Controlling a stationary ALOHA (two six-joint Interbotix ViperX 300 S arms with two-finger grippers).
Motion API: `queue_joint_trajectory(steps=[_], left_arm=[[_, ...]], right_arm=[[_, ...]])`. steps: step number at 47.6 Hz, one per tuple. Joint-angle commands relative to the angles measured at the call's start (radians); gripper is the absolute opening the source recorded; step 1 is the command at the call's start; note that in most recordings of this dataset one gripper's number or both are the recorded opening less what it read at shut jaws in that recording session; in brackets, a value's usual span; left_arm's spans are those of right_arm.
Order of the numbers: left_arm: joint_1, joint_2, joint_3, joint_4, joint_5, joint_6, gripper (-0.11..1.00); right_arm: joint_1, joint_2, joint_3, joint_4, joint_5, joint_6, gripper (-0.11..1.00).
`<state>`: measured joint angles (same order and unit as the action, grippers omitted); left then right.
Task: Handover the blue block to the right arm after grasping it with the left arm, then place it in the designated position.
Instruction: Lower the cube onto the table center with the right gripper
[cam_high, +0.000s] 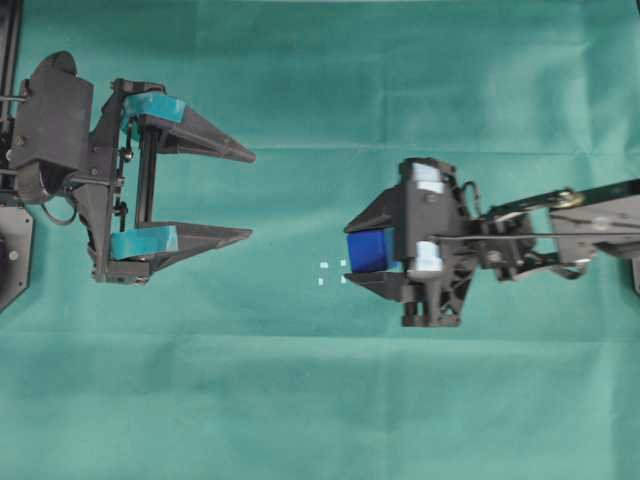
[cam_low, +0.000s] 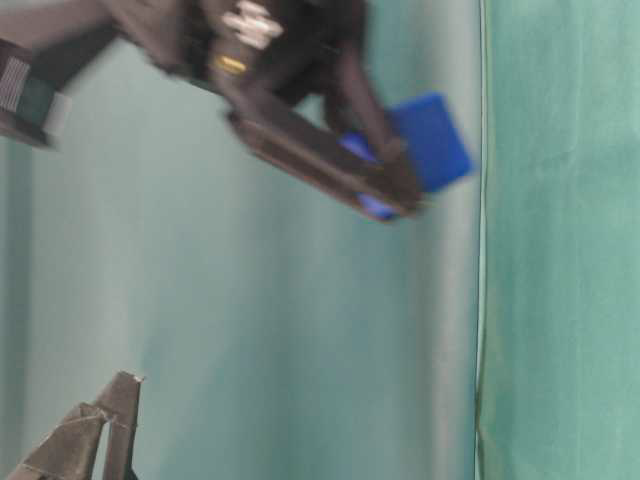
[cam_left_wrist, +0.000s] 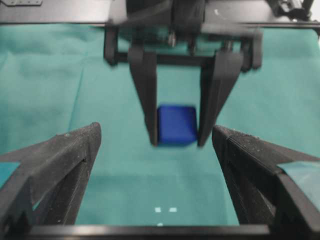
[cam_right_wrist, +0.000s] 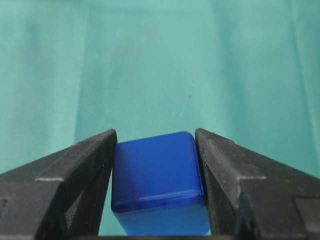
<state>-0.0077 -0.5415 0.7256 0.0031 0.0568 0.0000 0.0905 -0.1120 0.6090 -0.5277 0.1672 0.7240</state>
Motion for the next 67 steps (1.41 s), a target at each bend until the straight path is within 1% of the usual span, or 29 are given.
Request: queue_joint_trajectory(steps=[1, 6, 13, 17, 27, 43, 67], left_arm=[[-0.002, -0.005, -0.023, 0.002, -0.006, 0.0, 1.0], [-0.002, -0.005, -0.023, 0.002, -0.005, 0.0, 1.0], [-0.002, -0.005, -0.023, 0.002, -0.005, 0.0, 1.0], [-0.002, -0.005, -0.023, 0.002, -0.005, 0.0, 1.0], [-0.002, -0.005, -0.023, 0.002, -0.006, 0.0, 1.0], [-0.002, -0.005, -0.021, 0.002, -0.003, 0.0, 1.0], [-0.002, -0.005, -0.021, 0.003, -0.002, 0.0, 1.0]], right_arm=[[-0.018, 0.031, -0.011, 0.002, -0.057, 0.008, 0.54], [-0.037, 0.095, -0.012, 0.002, -0.138, 0.009, 0.54], [-0.054, 0.17, -0.023, 0.021, -0.225, 0.009, 0.54], [-0.06, 0.201, -0.028, 0.032, -0.25, 0.009, 0.54], [-0.064, 0.265, -0.048, 0.034, -0.308, 0.009, 0.54], [-0.066, 0.36, -0.092, 0.044, -0.341, 0.009, 0.54], [-0.066, 0.364, -0.089, 0.044, -0.337, 0.002, 0.54]])
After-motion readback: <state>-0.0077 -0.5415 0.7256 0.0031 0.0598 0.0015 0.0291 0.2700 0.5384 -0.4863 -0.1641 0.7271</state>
